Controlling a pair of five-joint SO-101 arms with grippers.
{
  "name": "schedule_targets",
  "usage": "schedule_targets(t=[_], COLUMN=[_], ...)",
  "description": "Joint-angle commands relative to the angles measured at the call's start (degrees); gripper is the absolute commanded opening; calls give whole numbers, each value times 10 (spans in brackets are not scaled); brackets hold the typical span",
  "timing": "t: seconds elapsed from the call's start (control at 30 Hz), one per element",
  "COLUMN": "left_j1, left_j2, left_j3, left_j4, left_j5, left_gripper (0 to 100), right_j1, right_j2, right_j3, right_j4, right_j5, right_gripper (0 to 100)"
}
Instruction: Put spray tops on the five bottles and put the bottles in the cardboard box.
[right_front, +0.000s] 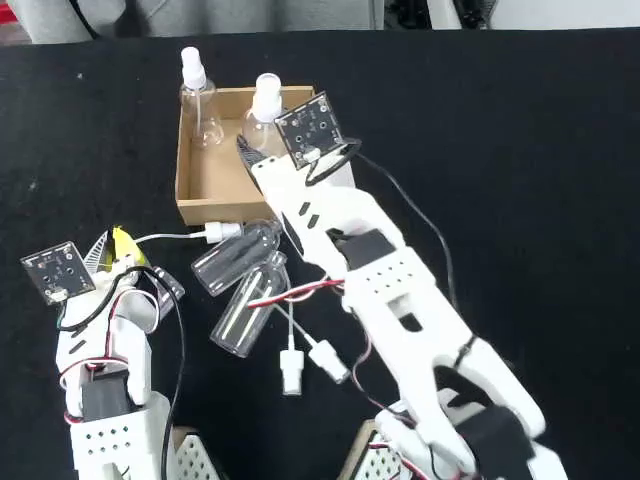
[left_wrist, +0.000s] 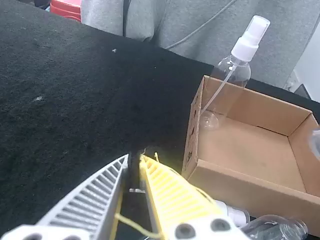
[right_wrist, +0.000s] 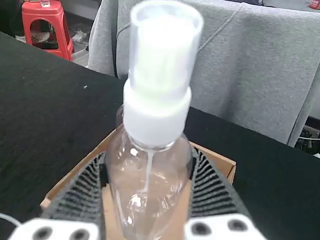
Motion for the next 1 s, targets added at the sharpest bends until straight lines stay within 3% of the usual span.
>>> schedule_targets(t=[0.0,0.97], left_j1=[-5,-5], left_j2=[-4,-3], left_j3=[13,13], left_j4=[1,2], left_j5=[-2,-5], left_gripper=[29,30], right_j1=[-10,-51], right_j2=[22,399], right_j3=[-54,-361], right_j4=[-48,-55], right_j5=[-4,-5], right_gripper=[33,29])
